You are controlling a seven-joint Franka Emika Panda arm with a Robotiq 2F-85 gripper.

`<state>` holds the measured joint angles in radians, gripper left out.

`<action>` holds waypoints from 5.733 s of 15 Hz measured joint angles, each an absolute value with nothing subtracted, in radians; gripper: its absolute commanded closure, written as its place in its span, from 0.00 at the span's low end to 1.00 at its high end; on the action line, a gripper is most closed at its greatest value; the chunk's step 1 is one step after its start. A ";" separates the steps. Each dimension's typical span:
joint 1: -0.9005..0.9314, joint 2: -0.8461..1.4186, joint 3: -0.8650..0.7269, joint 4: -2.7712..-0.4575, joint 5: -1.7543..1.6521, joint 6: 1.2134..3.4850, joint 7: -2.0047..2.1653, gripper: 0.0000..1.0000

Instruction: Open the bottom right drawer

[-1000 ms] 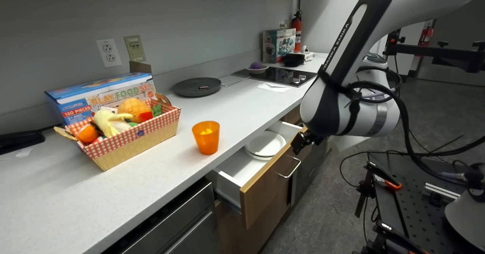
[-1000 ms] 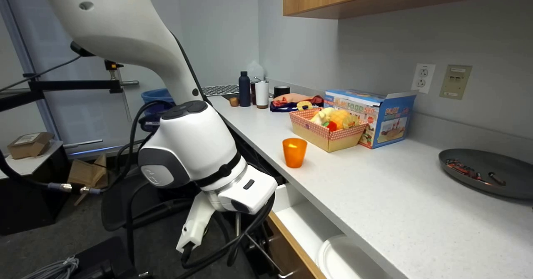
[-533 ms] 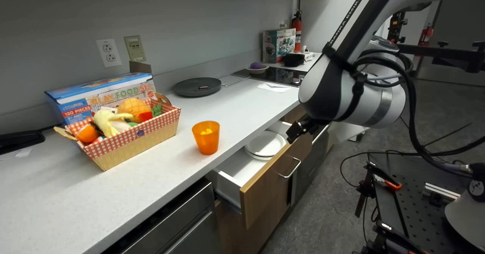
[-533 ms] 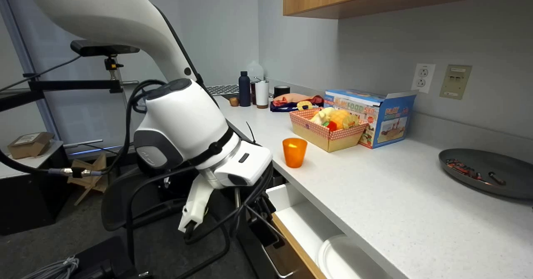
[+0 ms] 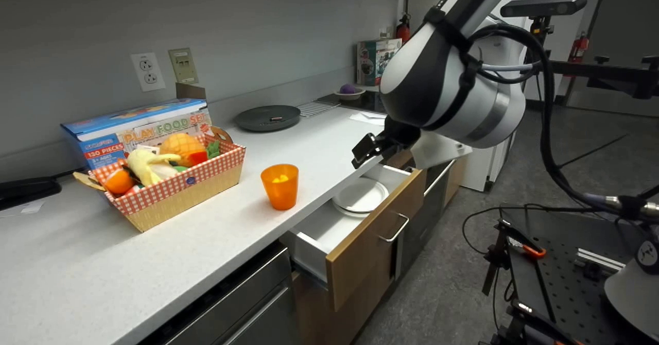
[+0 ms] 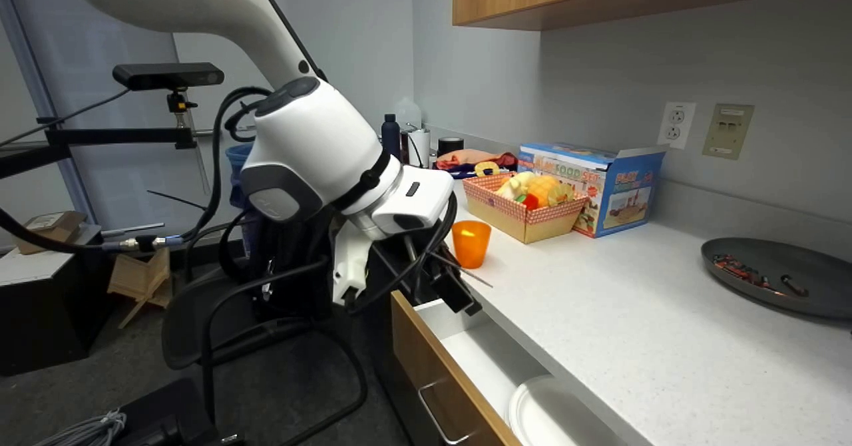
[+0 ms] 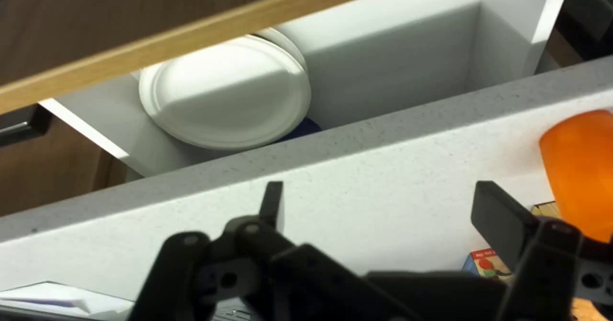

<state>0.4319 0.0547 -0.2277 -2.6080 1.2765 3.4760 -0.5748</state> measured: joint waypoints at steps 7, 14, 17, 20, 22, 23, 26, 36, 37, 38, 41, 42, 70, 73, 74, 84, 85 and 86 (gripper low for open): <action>0.424 0.184 -0.234 -2.511 1.247 3.455 -0.566 0.00; 0.413 0.287 -0.273 -2.504 1.248 3.366 -0.566 0.00; 0.410 0.323 -0.299 -2.504 1.246 3.289 -0.566 0.00; 0.411 0.346 -0.329 -2.494 1.241 3.232 -0.566 0.00; 0.343 0.355 -0.285 -2.504 1.097 3.222 -0.455 0.00; 0.332 0.358 -0.286 -2.505 1.069 3.212 -0.428 0.00; 0.364 0.361 -0.345 -2.509 1.048 3.160 -0.412 0.00; 0.737 0.363 -0.758 -2.639 0.699 2.952 -0.158 0.00; 0.785 0.363 -0.806 -2.647 0.662 2.930 -0.129 0.00; 0.832 0.363 -0.854 -2.654 0.627 2.907 -0.102 0.00; 0.966 0.361 -0.996 -2.662 0.532 2.829 -0.043 0.00; 1.005 0.360 -1.040 -2.663 0.506 2.797 -0.031 0.00; 2.163 0.475 -2.114 -2.753 0.769 2.671 -0.139 0.00; 2.185 0.525 -2.141 -2.751 0.841 2.668 -0.162 0.00; 2.190 0.536 -2.148 -2.751 0.857 2.667 -0.169 0.00; 2.194 0.548 -2.153 -2.751 0.869 2.666 -0.172 0.00; 2.194 0.548 -2.153 -2.751 0.869 2.666 -0.172 0.00; 2.194 0.548 -2.153 -2.751 0.869 2.666 -0.172 0.00</action>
<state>2.1937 0.5477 -2.1529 -2.7513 0.8690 2.6659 -0.1719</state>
